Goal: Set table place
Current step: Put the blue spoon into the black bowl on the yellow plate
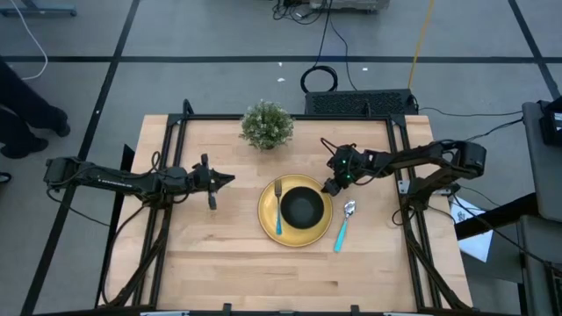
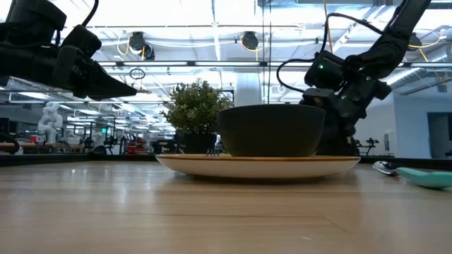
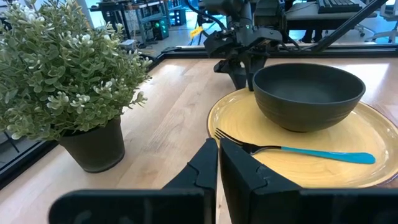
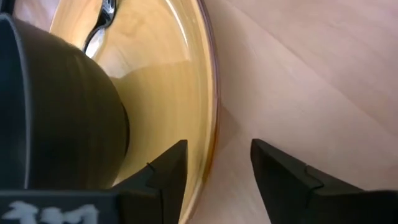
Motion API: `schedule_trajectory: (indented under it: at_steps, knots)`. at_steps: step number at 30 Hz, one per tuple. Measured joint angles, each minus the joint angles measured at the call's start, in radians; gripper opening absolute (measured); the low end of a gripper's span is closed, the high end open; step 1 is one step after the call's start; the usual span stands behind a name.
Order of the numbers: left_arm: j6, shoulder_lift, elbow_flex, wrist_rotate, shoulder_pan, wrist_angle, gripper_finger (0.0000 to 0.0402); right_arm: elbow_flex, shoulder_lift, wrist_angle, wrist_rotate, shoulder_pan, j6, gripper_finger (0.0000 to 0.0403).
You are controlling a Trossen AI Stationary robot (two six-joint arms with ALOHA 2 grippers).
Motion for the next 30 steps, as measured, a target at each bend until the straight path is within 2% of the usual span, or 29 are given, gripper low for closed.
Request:
schedule_trajectory:
  at_steps: [7,15,19,24,26,30]
  knots:
    - [-0.003,0.000,0.000,0.000,0.000,0.000,0.0024,0.000,-0.113,-0.100,0.000,-0.057,-0.014,0.0169]
    - [-0.007,0.000,0.000,0.001,0.000,-0.001,0.0024,0.000,-0.313,-0.181,0.000,-0.096,-0.062,0.0160]
    - [-0.007,0.000,0.000,0.001,0.000,-0.006,0.0024,0.000,-0.429,-0.229,0.001,-0.087,-0.100,0.0114]
    - [-0.007,0.000,0.000,0.001,0.000,-0.006,0.0024,0.000,-0.561,-0.251,0.057,-0.033,-0.133,0.0016]
    - [-0.007,0.000,0.000,0.001,0.000,-0.007,0.0024,0.000,-0.601,-0.251,0.064,-0.004,-0.128,0.0009]
    - [-0.007,0.000,0.000,0.001,0.000,-0.007,0.0024,0.000,-0.665,-0.285,0.149,0.073,-0.110,0.0004]
